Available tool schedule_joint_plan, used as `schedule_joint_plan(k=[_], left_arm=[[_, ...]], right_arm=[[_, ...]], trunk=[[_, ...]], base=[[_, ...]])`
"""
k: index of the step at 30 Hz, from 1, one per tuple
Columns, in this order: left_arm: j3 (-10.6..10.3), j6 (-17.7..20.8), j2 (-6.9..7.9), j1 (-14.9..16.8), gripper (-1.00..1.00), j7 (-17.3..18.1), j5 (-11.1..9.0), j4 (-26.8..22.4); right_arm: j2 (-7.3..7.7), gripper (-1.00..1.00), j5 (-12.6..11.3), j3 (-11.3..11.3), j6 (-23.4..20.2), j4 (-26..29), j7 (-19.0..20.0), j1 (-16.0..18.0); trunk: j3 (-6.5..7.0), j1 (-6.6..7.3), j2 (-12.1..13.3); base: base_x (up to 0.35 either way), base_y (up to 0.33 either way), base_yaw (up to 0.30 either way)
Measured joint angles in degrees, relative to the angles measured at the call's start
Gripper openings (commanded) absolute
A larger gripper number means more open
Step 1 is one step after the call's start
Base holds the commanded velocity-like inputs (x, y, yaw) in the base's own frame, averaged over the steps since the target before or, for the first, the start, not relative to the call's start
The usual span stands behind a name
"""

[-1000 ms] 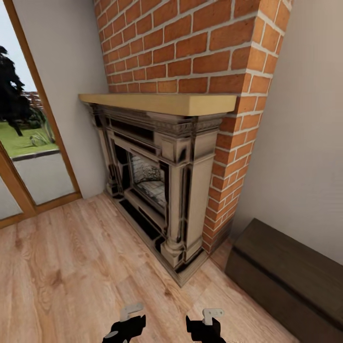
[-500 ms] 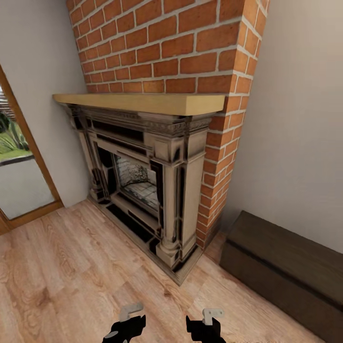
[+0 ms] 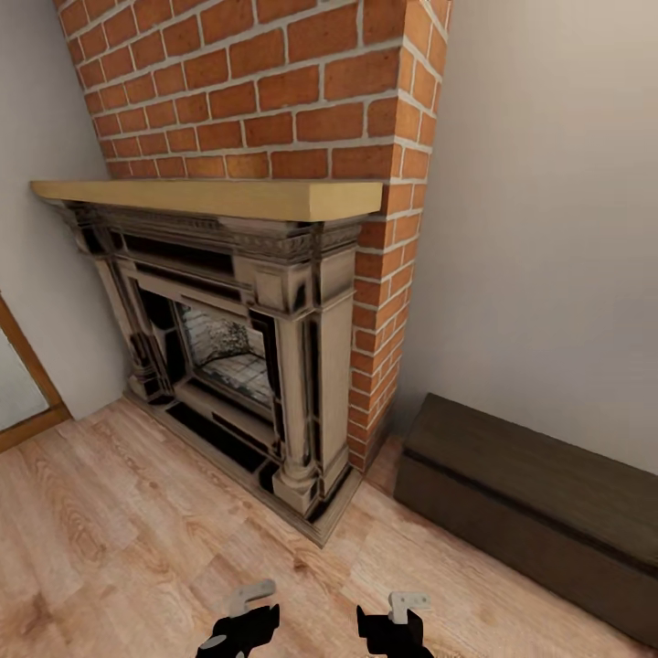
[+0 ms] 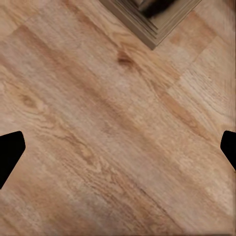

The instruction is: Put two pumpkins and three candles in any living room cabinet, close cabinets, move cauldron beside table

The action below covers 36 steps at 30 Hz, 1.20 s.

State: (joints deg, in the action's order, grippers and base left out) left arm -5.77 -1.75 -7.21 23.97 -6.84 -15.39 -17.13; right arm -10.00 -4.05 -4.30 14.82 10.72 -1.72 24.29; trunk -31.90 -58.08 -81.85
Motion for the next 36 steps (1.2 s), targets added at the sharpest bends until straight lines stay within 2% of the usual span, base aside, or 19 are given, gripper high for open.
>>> schedule_joint_plan(k=[22, 36], left_arm=[[-0.06, 0.00, 0.00, -0.02, 1.00, 0.00, 0.04, 0.00], [-0.07, 0.00, -0.01, 0.00, 1.00, 0.00, 0.04, 0.00]], right_arm=[[0.00, 1.00, -0.01, 0.00, 0.00, 0.00, -0.02, 0.00], [0.00, 1.00, -0.14, 0.20, 0.00, 0.00, -0.03, 0.00]], trunk=[[0.00, 0.00, 0.00], [0.00, -0.01, 0.00]], base=[[-0.047, 0.000, -0.279], [-0.107, 0.000, -0.279]])
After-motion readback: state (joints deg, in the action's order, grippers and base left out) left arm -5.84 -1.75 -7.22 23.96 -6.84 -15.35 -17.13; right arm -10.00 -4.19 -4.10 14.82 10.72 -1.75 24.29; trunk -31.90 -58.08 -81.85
